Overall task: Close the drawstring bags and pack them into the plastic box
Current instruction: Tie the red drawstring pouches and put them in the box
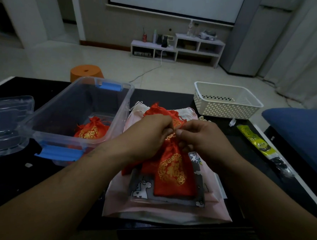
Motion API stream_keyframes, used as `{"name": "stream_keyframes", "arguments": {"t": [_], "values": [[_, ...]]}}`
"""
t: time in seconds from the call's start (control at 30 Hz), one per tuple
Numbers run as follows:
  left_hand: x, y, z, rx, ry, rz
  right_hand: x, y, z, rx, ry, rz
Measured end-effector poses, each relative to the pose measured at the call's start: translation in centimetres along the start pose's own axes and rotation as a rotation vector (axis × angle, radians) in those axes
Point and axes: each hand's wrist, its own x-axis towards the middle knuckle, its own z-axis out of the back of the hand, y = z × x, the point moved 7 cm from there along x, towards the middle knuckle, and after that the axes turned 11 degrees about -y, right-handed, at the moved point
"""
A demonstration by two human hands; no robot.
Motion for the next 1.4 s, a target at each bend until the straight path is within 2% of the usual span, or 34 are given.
{"name": "stream_keyframes", "arguments": {"t": [0.17,0.27,0.33,0.4,0.6,1.03,1.23,1.4], "values": [[-0.3,0.1,-0.1,-0.047,0.084,0.167,-0.2,0.4,0.1,-0.034,-0.034,0.059],[-0.9,0.3,-1.3,-0.272,0.176,0.295,-0.4,0.7,-0.2,-0.043,-0.025,0.072],[-1.3,0.6,-1.6,-0.450,0.178,0.379,-0.4,0.7,-0.2,-0.056,-0.010,0.076],[-1.5,0.8,-1.5,-0.532,0.174,0.417,-0.4,0.7,-0.1,-0.048,0.013,0.074],[-1.4,1.1,-1.3,-0.434,0.147,0.369,-0.2,0.4,-0.1,-0.080,0.037,0.093],[-1.3,0.3,-0.6,-0.362,-0.094,0.165,-0.3,0.6,0.4,0.020,0.054,0.067],[-1.2,0.5,-0.8,-0.325,-0.092,0.122,-0.3,0.4,0.6,0.029,0.092,0.045],[-1.3,0.9,-1.0,-0.294,-0.076,0.138,-0.3,0.7,0.4,-0.128,0.041,0.167]]}}
